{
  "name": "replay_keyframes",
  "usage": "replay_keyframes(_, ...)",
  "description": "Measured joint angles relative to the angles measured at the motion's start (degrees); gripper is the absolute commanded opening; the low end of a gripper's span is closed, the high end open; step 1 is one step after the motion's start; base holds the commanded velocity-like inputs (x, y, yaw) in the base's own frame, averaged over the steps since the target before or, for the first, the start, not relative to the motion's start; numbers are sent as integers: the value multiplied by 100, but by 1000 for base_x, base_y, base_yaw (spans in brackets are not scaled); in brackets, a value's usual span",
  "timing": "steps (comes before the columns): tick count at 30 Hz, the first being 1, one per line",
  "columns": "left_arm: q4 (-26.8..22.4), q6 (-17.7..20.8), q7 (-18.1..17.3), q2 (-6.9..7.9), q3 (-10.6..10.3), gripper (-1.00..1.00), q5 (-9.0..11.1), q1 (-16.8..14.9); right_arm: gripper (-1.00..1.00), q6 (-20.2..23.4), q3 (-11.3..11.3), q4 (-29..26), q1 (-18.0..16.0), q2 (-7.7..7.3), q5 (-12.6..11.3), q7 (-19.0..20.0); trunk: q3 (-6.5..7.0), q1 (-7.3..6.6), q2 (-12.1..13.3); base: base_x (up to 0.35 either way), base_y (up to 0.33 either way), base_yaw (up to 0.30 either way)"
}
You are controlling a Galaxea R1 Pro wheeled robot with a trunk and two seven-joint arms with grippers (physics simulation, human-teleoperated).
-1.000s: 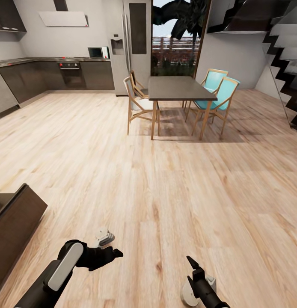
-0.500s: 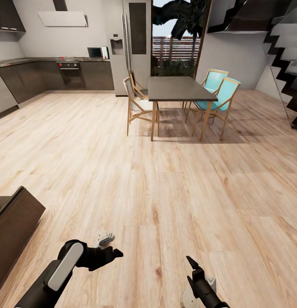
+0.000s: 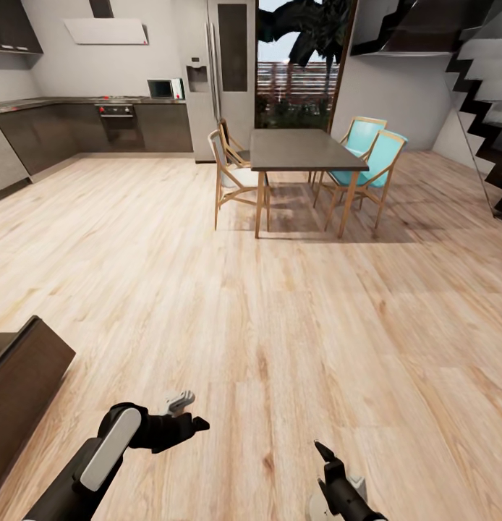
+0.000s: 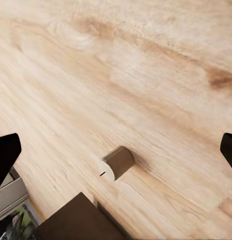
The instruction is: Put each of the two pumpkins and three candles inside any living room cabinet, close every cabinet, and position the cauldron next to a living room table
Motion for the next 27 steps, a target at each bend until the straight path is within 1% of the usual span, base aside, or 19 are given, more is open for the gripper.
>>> replay_keyframes(2,-11,-4,0,0,0,100,0,0,100,0,2,0,0,-3,0,-300,-36,44,-80,0,0,0)
replay_keyframes(5,-15,-7,0,0,0,100,-4,0,100,1,8,-1,0,-6,0,-575,-90,110,-201,0,0,0)
replay_keyframes(8,-21,-12,2,0,0,100,-15,-1,100,4,9,-10,0,-7,-3,-970,-144,176,-321,0,0,0)
replay_keyframes(12,-27,-19,6,0,0,100,-29,0,100,2,6,-20,0,-12,-7,-1369,-215,264,-481,0,0,0)
replay_keyframes(13,-31,-20,7,3,0,100,-32,0,100,2,5,-22,0,-14,-8,-1543,-233,286,-521,0,0,0)
replay_keyframes(16,-35,-23,8,2,0,100,-34,0,100,-7,4,-32,0,-21,-7,-1698,-287,352,-642,0,0,0)
replay_keyframes(18,-35,-23,8,1,0,100,-35,0,100,-28,4,-39,0,-23,-5,-1725,-323,395,-722,0,0,0)
replay_keyframes(22,-36,-23,9,1,0,100,-36,-1,100,-340,10,-43,0,-20,37,-1788,-395,483,-882,0,0,0)
replay_keyframes(24,-36,-24,9,-5,-4,100,-35,0,100,-535,12,-45,0,-19,133,-1890,-431,527,-963,0,0,0)
replay_keyframes(26,-36,-24,9,-6,-16,100,-35,0,100,-625,19,-57,0,-20,290,-2025,-467,571,-1043,0,0,0)
replay_keyframes(27,-36,-24,9,-7,-38,100,-34,0,100,-662,42,-61,0,-19,449,-2124,-485,593,-1083,0,0,0)
